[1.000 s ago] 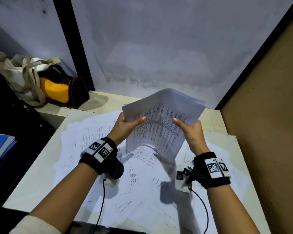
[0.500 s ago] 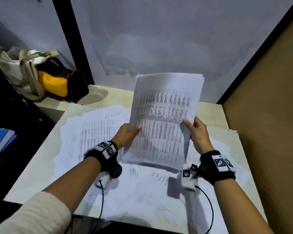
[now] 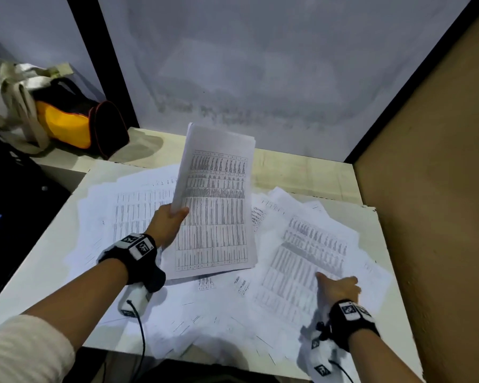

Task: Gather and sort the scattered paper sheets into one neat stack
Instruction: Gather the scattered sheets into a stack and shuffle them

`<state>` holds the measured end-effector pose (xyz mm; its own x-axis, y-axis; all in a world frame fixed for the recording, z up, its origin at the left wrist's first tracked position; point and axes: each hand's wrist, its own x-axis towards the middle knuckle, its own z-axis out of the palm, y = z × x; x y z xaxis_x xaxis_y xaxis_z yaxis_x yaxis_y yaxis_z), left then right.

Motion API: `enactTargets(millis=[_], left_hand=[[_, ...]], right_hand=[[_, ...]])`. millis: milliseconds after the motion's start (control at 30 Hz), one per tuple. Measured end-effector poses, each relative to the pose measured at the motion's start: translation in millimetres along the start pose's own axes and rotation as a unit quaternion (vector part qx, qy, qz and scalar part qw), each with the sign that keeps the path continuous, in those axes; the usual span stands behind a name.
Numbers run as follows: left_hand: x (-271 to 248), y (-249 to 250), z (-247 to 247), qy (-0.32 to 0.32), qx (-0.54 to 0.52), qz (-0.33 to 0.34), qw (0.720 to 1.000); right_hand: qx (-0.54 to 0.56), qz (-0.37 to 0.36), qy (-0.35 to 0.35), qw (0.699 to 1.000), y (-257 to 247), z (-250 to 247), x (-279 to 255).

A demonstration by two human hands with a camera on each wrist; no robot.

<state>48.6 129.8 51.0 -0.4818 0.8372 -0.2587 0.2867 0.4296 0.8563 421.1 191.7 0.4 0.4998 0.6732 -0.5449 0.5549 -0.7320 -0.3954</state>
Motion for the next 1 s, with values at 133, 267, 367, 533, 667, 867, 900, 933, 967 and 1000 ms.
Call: enactTargets(millis=[133, 267, 367, 533, 667, 867, 900, 933, 967, 1000], left_hand=[[-2, -4, -2, 0.004, 0.002, -0.002, 1.0], [-4, -14, -9, 0.01, -0.007, -0.015, 1.0], [-6, -17, -12, 0.006, -0.007, -0.011, 1.0], [-7, -20, -16, 0.011, -0.012, -0.002, 1.0], [-6, -18, -20, 0.007, -0.009, 0.007, 1.0], [-3, -14, -18, 0.001, -0.005, 0.004, 1.0], [-3, -13, -18, 0.003, -0.006, 0.005, 1.0], [-2, -11, -18, 0.007, -0.006, 0.009, 1.0], [-3, -9, -18, 0.009, -0.008, 0.01, 1.0], [-2, -9, -18, 0.01, -0.01, 0.013, 1.0]], right_hand=[[0.065, -0.014, 0.007, 0.998, -14, 6, -4], [0.138, -0.049, -0.058, 0.988, -14, 0, 2], [0.16, -0.063, -0.108, 0.979, -17, -8, 3], [0.087, -0.187, 0.004, 0.978, -38, -49, 1], [0.12, -0.26, 0.023, 0.958, -53, -87, 4], [0.211, -0.321, 0.055, 0.922, -72, -133, -1], [0.232, -0.325, 0.062, 0.915, -77, -140, -4], [0.261, -0.32, 0.059, 0.909, -83, -150, -10], [0.294, -0.319, 0.066, 0.899, -88, -159, -13], [0.327, -0.325, 0.075, 0.884, -94, -167, -19]])
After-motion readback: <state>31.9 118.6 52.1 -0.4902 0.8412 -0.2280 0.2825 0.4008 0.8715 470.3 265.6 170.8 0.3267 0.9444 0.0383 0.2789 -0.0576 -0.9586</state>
